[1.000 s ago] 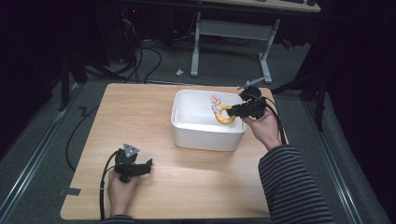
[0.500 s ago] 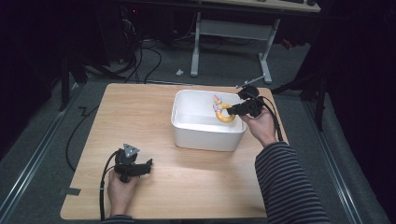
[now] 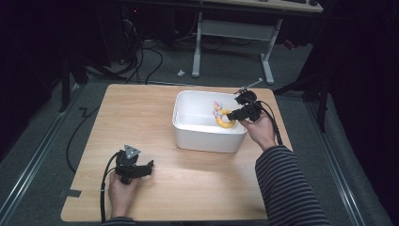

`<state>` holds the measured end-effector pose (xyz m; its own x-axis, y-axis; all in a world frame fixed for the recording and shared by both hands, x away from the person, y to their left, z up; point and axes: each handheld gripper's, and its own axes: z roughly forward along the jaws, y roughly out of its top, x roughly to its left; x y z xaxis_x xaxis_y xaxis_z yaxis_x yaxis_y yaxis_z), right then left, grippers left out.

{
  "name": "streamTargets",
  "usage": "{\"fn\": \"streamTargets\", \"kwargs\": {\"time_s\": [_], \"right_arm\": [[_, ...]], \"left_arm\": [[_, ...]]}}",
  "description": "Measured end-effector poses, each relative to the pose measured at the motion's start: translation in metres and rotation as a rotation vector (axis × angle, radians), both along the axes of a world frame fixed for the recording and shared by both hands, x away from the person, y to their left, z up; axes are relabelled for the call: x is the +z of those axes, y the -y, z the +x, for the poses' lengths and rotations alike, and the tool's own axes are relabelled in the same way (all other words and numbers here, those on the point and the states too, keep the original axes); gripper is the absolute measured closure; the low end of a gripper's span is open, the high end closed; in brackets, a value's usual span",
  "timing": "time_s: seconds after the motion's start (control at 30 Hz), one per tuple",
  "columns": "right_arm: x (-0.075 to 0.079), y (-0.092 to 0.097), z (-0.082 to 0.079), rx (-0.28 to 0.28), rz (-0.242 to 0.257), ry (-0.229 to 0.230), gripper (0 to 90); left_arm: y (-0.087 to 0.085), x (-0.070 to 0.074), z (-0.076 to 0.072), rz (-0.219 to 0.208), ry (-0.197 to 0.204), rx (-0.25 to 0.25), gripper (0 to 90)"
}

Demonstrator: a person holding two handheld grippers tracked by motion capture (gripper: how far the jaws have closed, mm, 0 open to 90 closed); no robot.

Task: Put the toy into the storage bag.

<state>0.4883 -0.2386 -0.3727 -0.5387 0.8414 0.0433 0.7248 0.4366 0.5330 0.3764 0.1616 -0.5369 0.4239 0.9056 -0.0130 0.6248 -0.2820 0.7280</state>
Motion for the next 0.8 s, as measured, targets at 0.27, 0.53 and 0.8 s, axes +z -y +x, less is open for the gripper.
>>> {"fn": "streamTargets", "kwargs": {"time_s": [0.27,0.53,0.8], "right_arm": [[-0.007,-0.004,-0.006,0.031,-0.008,-0.017,67.7],[-0.010,-0.010,-0.014,0.070,-0.022,-0.032,67.7],[-0.009,-0.012,-0.017,0.085,-0.028,-0.036,67.5]], "left_arm": [[0.000,0.000,0.000,0.000,0.000,0.000,15.7],[0.000,0.000,0.000,0.000,0.000,0.000,15.7],[0.000,0.000,0.000,0.000,0.000,0.000,15.7]]}}
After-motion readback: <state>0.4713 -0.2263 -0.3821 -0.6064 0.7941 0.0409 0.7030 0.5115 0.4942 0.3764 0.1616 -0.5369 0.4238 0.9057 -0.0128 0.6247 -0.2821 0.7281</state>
